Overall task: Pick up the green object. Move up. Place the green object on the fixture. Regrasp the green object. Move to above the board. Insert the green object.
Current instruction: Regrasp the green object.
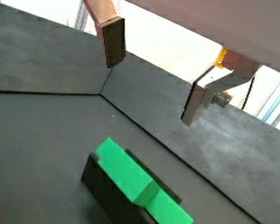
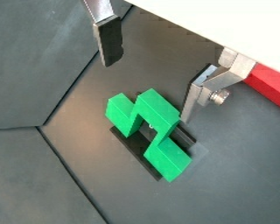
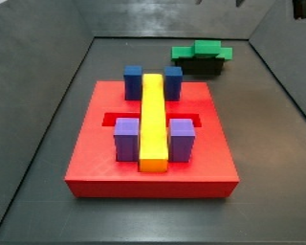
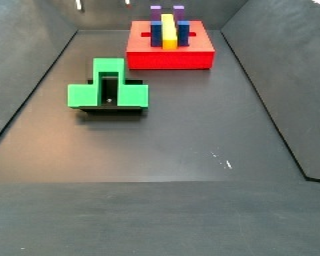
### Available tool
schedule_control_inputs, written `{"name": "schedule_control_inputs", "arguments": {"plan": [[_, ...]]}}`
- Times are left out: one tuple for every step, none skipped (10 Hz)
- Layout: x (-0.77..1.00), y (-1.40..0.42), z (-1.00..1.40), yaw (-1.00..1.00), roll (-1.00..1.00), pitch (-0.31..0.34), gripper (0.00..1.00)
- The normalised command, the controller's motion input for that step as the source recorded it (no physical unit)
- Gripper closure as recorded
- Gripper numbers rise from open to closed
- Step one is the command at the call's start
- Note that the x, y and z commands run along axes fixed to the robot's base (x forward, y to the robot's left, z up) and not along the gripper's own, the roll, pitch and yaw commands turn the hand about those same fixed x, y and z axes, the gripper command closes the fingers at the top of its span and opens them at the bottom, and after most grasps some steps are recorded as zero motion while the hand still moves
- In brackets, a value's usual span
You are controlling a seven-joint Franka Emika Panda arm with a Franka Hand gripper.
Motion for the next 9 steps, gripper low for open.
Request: {"name": "schedule_control_inputs", "arguments": {"plan": [[0.75,0.04,-0.19,0.0,0.91,0.306,0.0],[0.72,0.01,-0.17,0.0,0.93,0.314,0.0],[0.7,0.0,-0.17,0.0,0.93,0.309,0.0],[0.53,-0.07,-0.44,0.08,0.65,0.103,0.0],[0.5,0.0,-0.46,0.1,0.5,0.023,0.0],[0.43,0.0,-0.47,0.13,0.29,0.0,0.0],[0.37,0.0,-0.37,0.22,0.0,0.0,0.0],[0.41,0.0,-0.23,0.15,-0.11,0.0,0.0],[0.47,0.0,-0.15,0.04,-0.31,0.0,0.0]]}}
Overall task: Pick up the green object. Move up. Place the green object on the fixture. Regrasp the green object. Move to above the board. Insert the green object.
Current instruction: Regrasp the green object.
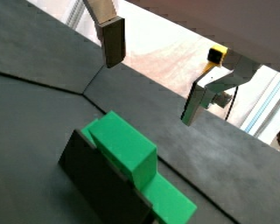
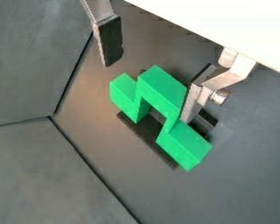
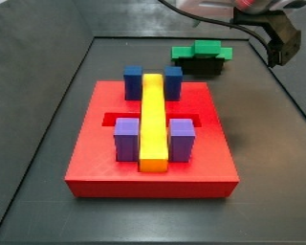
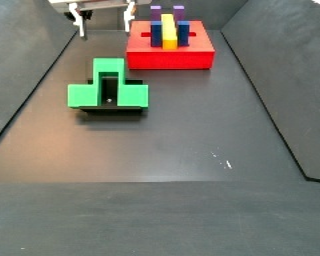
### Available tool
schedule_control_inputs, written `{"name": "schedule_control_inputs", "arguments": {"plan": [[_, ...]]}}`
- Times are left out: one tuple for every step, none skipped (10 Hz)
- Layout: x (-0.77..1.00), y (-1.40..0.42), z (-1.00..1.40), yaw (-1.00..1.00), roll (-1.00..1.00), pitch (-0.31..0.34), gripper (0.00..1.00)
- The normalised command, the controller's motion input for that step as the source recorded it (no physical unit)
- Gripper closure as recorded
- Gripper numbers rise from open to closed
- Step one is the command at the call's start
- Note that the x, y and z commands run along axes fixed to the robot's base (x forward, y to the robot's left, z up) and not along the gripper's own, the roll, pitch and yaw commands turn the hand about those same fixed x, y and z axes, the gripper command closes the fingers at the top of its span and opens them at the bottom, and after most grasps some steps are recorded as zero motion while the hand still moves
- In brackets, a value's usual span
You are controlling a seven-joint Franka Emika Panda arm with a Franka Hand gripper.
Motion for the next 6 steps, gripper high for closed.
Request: {"name": "schedule_control_inputs", "arguments": {"plan": [[0.57,0.0,-0.07,0.0,-0.61,0.0,0.0],[0.58,0.0,-0.11,0.0,-0.52,0.0,0.0],[0.4,0.0,-0.19,0.0,-0.2,0.0,0.0],[0.08,0.04,-0.24,0.04,0.0,0.0,0.0],[0.05,0.0,-0.28,0.06,0.17,0.0,0.0],[0.17,0.0,-0.34,0.01,0.39,0.0,0.0]]}}
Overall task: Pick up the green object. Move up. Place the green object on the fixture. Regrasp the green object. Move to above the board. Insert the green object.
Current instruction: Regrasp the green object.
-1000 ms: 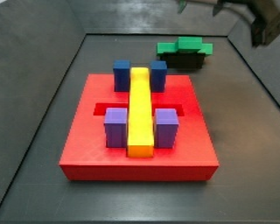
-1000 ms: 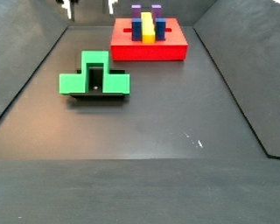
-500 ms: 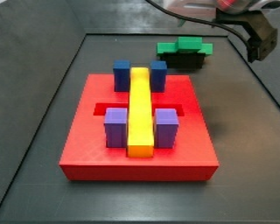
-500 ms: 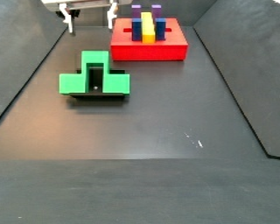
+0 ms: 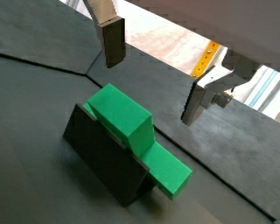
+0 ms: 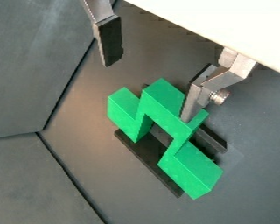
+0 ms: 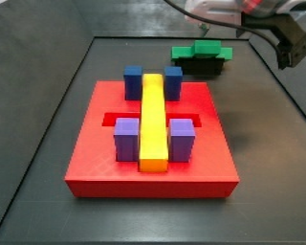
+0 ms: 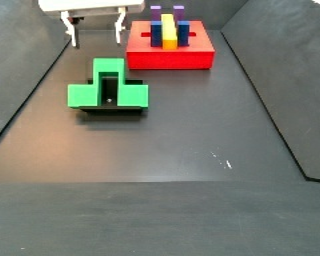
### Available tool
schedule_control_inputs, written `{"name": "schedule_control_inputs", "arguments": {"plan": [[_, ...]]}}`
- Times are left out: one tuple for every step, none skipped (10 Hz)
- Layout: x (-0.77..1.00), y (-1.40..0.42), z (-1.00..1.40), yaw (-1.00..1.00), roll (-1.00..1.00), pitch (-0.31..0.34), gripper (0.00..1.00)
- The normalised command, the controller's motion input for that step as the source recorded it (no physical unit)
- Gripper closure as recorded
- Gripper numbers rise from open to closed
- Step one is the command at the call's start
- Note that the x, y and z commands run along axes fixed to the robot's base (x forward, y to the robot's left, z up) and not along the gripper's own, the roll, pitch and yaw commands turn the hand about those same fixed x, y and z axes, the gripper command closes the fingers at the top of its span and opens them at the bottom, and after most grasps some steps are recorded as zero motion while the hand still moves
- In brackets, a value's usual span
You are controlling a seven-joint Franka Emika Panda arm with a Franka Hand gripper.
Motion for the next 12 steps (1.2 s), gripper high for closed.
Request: {"name": "schedule_control_inputs", "arguments": {"plan": [[0.11,0.0,-0.37,0.0,0.52,0.0,0.0],[-0.19,0.07,-0.14,0.0,0.19,0.0,0.0],[-0.16,0.01,-0.07,0.0,0.12,0.0,0.0],[-0.06,0.0,-0.05,0.0,0.27,0.0,0.0],[-0.09,0.01,-0.03,0.0,0.19,0.0,0.0],[-0.13,0.0,-0.09,0.0,0.26,0.0,0.0],[-0.14,0.0,-0.13,0.0,0.32,0.0,0.0],[-0.11,0.0,-0.07,0.0,0.23,-0.009,0.0],[-0.07,0.0,-0.13,0.0,0.28,-0.003,0.0],[-0.05,0.0,-0.11,0.0,0.25,0.0,0.0],[0.0,0.0,-0.15,0.01,0.26,-0.02,0.0],[0.0,-0.01,-0.21,0.0,0.17,-0.046,0.0]]}}
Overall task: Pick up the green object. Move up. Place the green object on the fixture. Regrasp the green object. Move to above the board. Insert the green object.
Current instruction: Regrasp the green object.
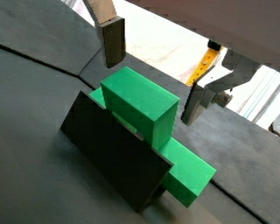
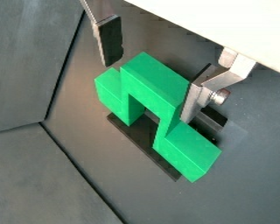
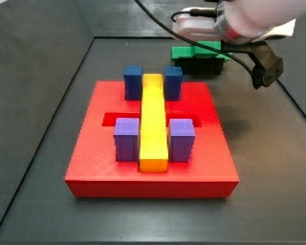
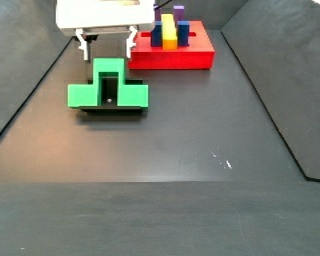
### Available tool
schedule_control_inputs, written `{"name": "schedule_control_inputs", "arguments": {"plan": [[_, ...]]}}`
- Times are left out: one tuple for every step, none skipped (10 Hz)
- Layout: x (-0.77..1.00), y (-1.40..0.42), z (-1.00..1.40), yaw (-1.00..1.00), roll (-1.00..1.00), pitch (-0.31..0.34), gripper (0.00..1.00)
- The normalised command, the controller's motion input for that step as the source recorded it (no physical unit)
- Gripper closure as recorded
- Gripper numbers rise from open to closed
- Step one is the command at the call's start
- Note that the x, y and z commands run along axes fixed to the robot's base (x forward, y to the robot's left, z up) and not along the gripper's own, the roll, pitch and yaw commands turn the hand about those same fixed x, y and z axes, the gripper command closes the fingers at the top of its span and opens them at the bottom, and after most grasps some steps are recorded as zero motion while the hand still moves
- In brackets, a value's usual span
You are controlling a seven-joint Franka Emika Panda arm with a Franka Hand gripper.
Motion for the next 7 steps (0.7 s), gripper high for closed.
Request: {"name": "schedule_control_inputs", "arguments": {"plan": [[0.02,0.0,-0.23,0.0,0.0,-0.043,0.0],[0.02,0.0,-0.21,0.0,-0.08,-0.029,0.0],[0.0,0.0,-0.15,0.0,-0.11,-0.046,0.0],[0.0,0.0,-0.11,0.0,-0.09,-0.014,0.0],[0.02,0.0,-0.13,0.0,-0.06,0.0,0.0],[0.03,0.01,-0.1,0.0,-0.07,0.0,0.0],[0.05,0.04,-0.06,0.0,-0.09,0.0,0.0]]}}
